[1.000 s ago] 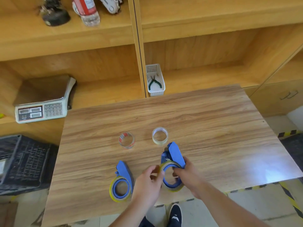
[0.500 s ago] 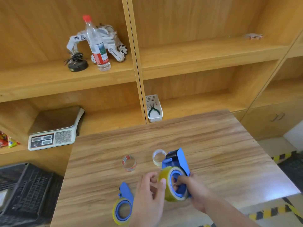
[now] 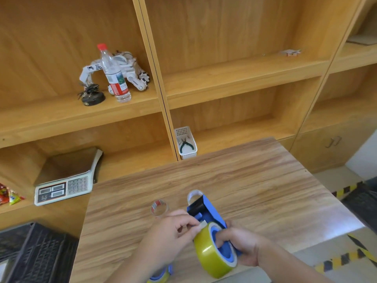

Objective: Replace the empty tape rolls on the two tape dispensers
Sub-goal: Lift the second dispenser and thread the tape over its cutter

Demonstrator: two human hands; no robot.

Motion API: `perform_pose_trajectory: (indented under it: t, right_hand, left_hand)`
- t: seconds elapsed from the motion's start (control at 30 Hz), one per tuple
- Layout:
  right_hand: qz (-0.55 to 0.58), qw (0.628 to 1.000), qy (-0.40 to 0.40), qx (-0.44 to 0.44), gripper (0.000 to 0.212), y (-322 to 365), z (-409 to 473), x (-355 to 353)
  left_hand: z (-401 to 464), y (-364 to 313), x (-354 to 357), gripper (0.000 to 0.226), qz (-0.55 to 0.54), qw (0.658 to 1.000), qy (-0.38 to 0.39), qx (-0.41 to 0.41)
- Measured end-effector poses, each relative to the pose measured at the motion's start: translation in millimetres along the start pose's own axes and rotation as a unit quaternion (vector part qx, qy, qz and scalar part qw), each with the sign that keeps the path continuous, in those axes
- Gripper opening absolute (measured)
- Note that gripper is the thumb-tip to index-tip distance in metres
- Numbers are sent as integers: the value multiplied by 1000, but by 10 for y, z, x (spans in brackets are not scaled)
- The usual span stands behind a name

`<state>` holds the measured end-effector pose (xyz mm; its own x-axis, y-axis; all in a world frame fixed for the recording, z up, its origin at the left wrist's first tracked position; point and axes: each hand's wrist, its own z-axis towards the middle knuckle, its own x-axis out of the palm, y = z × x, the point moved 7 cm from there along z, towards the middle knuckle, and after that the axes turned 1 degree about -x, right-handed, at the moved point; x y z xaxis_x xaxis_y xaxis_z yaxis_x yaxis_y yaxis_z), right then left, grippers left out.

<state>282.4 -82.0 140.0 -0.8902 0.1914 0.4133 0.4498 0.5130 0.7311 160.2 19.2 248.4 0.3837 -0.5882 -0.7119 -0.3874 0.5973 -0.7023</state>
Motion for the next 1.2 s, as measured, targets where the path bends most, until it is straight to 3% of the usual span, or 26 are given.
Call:
perform_pose_trajectory:
  t: [0.17,0.37,0.57,0.93,1.2]
  right_hand:
    - [0,1000,23,5,40,-54,-79,62]
    - [-8,999,43,20,30,-86,-128,138]
    - [-27,998,42,26,34,-78,-159,181]
    - [9,997,79,20,21,12,-181,415]
    - [45,997,60,0,23,9,-235,326]
  left_hand:
    - [4,-145,-5,17,91,993,58,44]
    - [9,-180,-154,13,66,995,71,-3]
    - [119,-384,-379,15,98,991,86,13]
    - [502,-850,-302,15,195,948,188,165]
    - [616,-754,-350,12,147,964,170,141]
